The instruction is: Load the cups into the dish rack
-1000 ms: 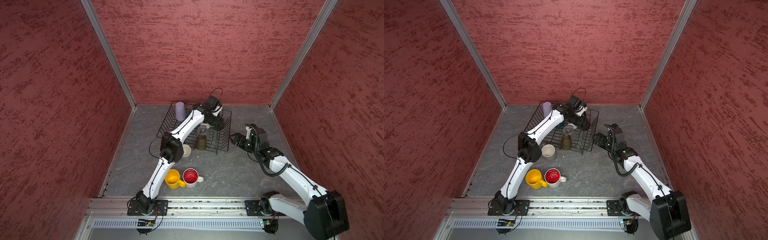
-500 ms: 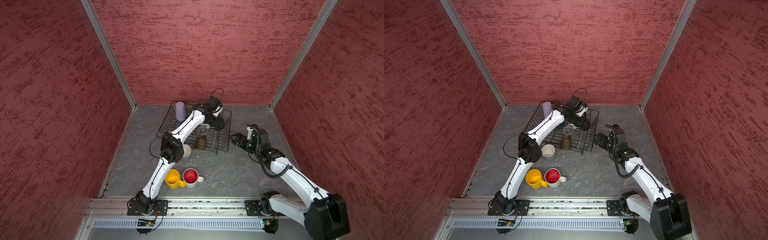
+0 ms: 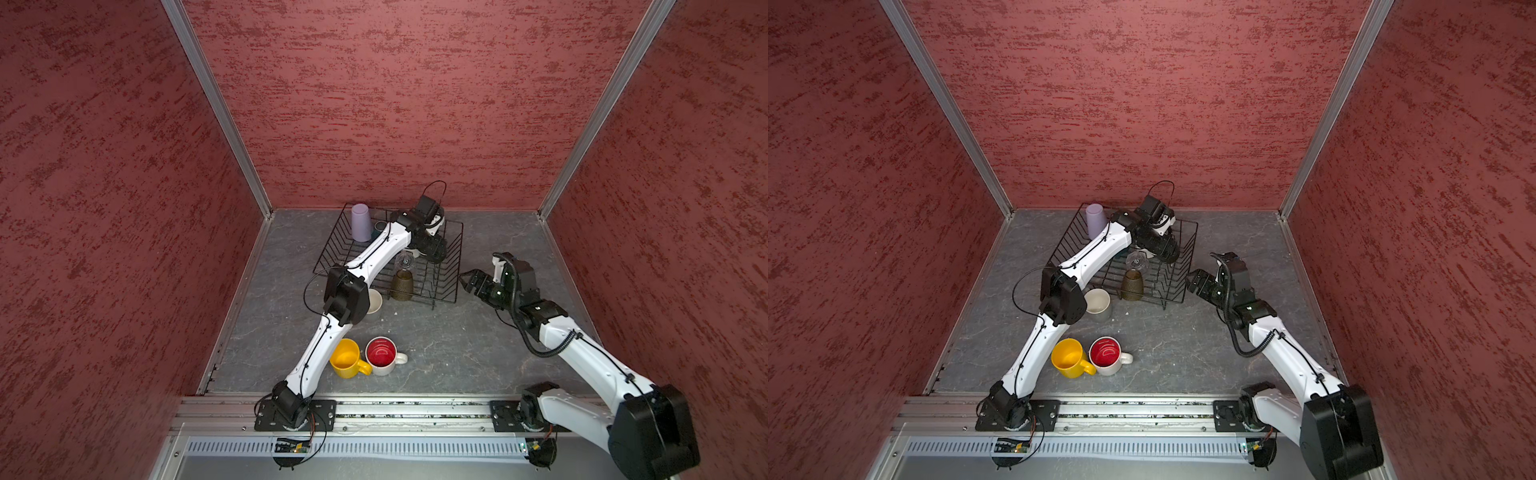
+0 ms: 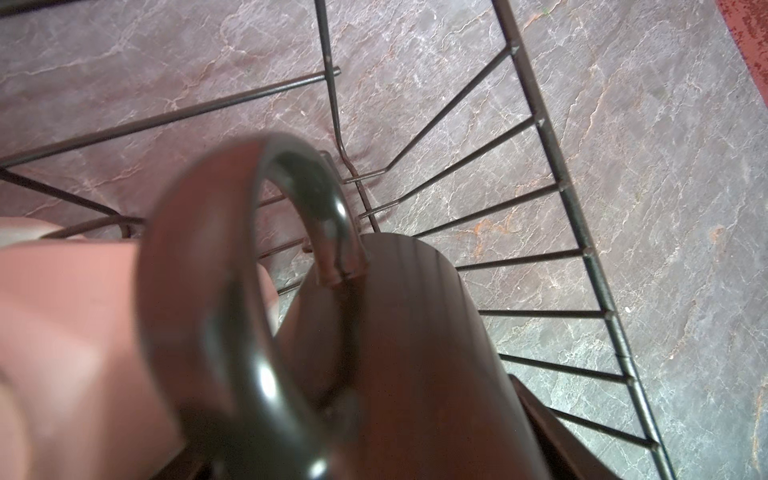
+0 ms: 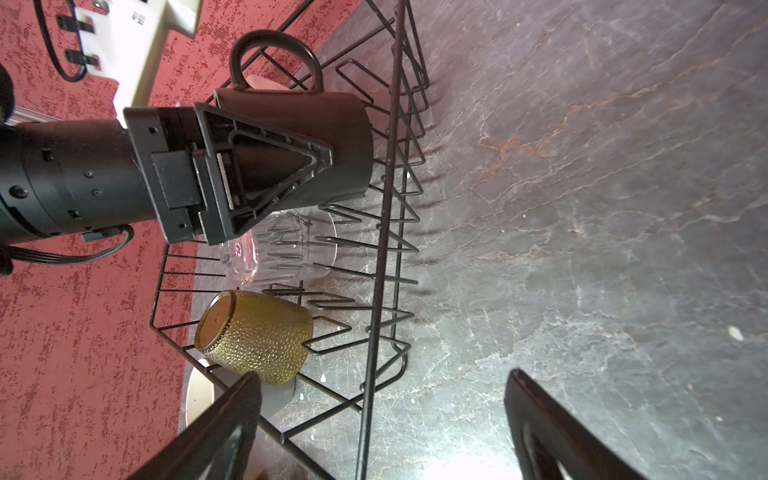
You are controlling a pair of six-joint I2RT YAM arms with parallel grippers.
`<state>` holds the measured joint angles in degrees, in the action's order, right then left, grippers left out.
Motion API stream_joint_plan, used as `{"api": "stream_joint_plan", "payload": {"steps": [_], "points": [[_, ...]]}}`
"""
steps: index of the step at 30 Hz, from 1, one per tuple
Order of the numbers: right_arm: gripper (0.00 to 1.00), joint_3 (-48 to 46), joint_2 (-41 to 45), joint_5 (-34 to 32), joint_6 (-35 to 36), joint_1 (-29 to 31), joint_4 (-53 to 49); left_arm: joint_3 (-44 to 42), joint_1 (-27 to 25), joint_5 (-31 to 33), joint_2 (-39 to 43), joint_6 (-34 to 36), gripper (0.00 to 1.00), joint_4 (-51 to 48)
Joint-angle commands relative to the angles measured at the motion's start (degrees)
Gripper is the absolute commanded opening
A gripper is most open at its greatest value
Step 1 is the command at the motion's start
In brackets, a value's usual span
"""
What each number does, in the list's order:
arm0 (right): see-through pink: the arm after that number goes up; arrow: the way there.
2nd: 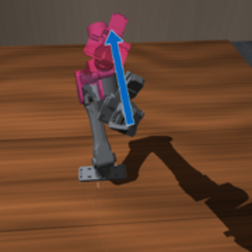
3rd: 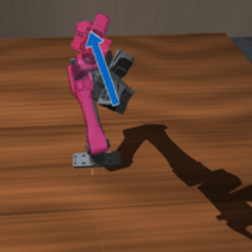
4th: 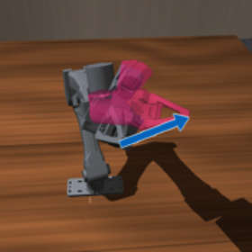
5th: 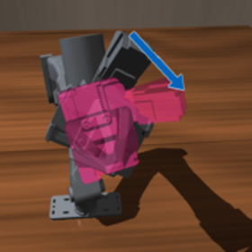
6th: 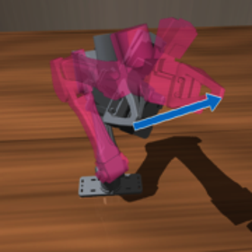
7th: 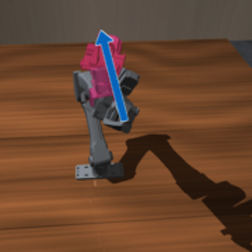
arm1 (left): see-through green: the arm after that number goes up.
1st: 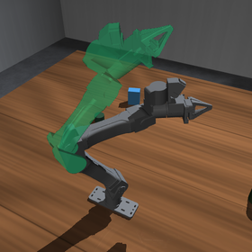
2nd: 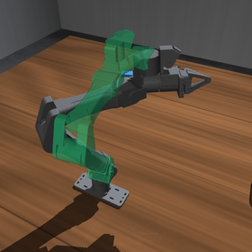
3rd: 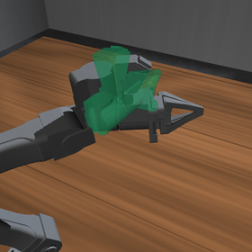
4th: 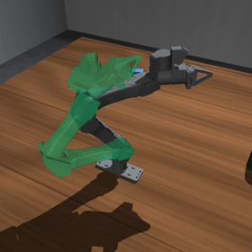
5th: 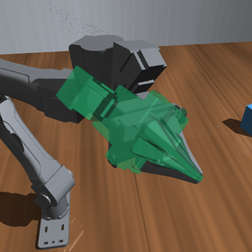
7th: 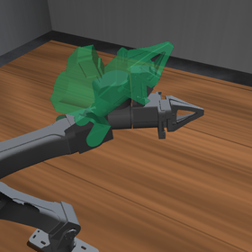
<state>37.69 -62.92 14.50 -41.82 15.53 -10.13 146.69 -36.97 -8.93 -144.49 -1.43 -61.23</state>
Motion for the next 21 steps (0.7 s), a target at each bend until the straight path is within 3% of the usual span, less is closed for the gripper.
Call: {"api": "stream_joint_plan", "payload": {"steps": [1, 3, 6, 12, 21], "points": [[0.93, -0.16, -0.19, 0.67, -0.90, -0.35, 1.84, 1.58, -0.68, -3.32, -0.40, 0.32, 0.65, 1.82], [0.93, -0.09, -0.19, 0.62, -0.90, -0.42, 1.84, 1.50, -0.82, -3.39, 0.16, 0.58, 0.77, 2.05], [0.93, 0.18, -0.31, 0.58, -0.74, -0.46, 1.89, 1.34, -0.77, -3.76, 1.03, 0.62, 0.87, 2.44], [0.93, 1.28, -1.14, 0.66, -0.24, -0.56, 1.88, 0.41, -0.82, -4.38, 3.01, 0.38, 1.00, 3.48], [0.92, 4.13, -2.49, -0.18, 1.46, -1.06, 1.30, -3.82, 0.09, -5.71, 8.33, -1.67, 1.00, 7.90]]}}
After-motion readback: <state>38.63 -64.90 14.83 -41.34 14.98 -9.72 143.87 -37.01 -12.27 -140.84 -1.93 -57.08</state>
